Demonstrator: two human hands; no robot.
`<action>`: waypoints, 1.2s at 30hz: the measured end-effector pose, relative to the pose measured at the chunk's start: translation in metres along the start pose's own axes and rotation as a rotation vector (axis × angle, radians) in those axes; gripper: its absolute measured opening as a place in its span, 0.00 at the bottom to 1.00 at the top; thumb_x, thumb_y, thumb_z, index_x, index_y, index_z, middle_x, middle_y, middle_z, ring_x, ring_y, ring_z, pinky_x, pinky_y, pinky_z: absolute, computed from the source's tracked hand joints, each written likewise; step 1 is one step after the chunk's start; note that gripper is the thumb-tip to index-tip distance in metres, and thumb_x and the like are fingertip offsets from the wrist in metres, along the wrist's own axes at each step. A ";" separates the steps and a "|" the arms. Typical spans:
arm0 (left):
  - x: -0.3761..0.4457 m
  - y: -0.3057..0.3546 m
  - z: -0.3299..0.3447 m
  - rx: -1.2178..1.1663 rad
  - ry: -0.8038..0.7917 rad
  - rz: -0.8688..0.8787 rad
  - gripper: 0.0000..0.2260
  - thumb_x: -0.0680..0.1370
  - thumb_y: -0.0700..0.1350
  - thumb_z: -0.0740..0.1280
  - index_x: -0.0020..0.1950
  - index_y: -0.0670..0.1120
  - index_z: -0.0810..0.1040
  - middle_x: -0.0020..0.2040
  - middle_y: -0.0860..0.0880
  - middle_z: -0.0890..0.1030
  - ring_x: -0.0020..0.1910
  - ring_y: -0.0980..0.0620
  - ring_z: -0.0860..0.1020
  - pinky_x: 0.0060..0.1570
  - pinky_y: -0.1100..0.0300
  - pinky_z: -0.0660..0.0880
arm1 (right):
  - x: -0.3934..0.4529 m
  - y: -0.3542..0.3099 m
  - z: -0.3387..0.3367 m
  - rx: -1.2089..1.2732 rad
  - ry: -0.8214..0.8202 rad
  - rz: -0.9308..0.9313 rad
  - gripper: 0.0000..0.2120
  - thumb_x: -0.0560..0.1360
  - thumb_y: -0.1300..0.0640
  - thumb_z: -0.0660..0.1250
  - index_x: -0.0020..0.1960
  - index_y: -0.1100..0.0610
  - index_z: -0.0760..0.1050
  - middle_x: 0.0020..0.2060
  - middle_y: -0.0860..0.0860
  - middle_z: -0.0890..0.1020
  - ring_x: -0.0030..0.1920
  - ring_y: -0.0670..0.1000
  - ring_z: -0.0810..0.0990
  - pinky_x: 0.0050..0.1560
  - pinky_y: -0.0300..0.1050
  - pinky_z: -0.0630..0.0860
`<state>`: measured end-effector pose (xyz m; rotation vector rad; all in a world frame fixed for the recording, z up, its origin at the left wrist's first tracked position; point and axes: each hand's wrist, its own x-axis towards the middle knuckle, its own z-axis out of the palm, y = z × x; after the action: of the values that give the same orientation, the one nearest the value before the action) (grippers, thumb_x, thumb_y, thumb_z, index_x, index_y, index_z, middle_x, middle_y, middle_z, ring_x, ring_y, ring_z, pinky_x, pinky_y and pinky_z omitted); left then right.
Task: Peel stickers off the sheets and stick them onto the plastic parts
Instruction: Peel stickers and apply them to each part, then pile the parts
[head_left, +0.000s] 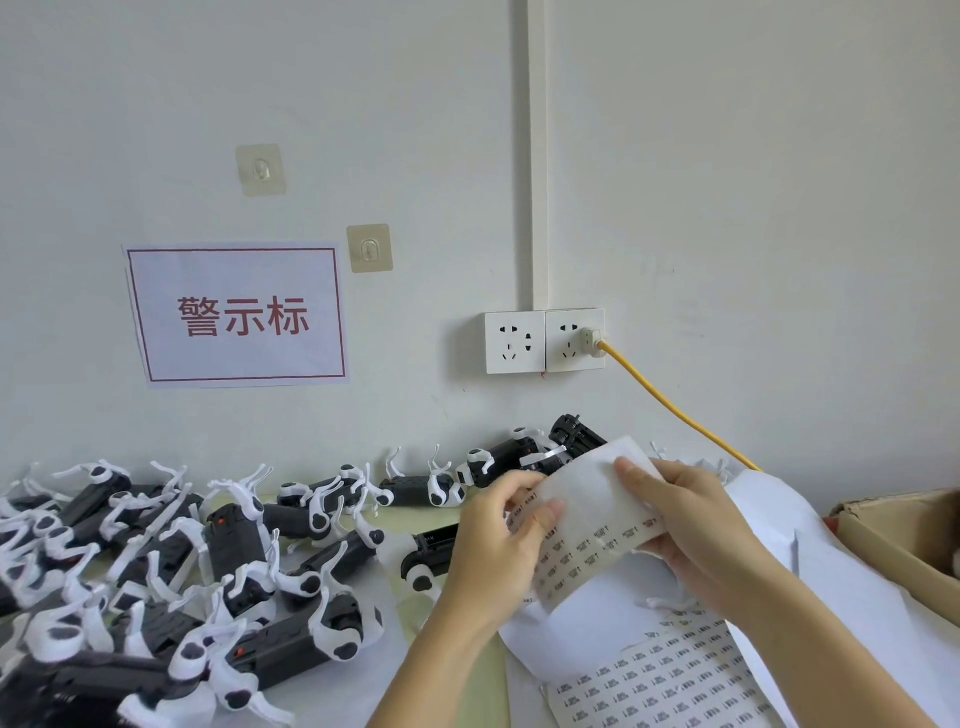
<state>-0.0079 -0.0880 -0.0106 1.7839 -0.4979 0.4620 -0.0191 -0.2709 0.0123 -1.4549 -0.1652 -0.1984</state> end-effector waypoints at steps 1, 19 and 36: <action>0.001 0.000 0.000 -0.020 0.033 -0.015 0.04 0.79 0.47 0.70 0.53 0.54 0.81 0.46 0.60 0.83 0.47 0.61 0.80 0.45 0.71 0.71 | -0.001 -0.002 0.000 0.048 -0.036 0.005 0.11 0.76 0.55 0.69 0.46 0.64 0.84 0.40 0.64 0.84 0.38 0.58 0.82 0.45 0.56 0.77; -0.002 0.011 0.010 0.246 0.338 0.312 0.05 0.78 0.41 0.72 0.52 0.49 0.80 0.50 0.52 0.75 0.53 0.59 0.73 0.51 0.75 0.66 | -0.002 -0.003 0.010 0.002 0.125 0.016 0.06 0.75 0.62 0.72 0.50 0.63 0.81 0.40 0.59 0.87 0.42 0.55 0.88 0.35 0.38 0.81; -0.003 0.003 0.017 0.184 0.250 0.258 0.05 0.78 0.35 0.70 0.50 0.44 0.80 0.47 0.53 0.79 0.48 0.59 0.78 0.52 0.64 0.77 | -0.004 0.013 0.038 0.186 0.007 0.011 0.06 0.74 0.69 0.70 0.49 0.65 0.84 0.46 0.62 0.86 0.49 0.59 0.87 0.48 0.46 0.83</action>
<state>-0.0108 -0.1046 -0.0138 1.8118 -0.5236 0.9235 -0.0195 -0.2314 0.0029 -1.2702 -0.1655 -0.1745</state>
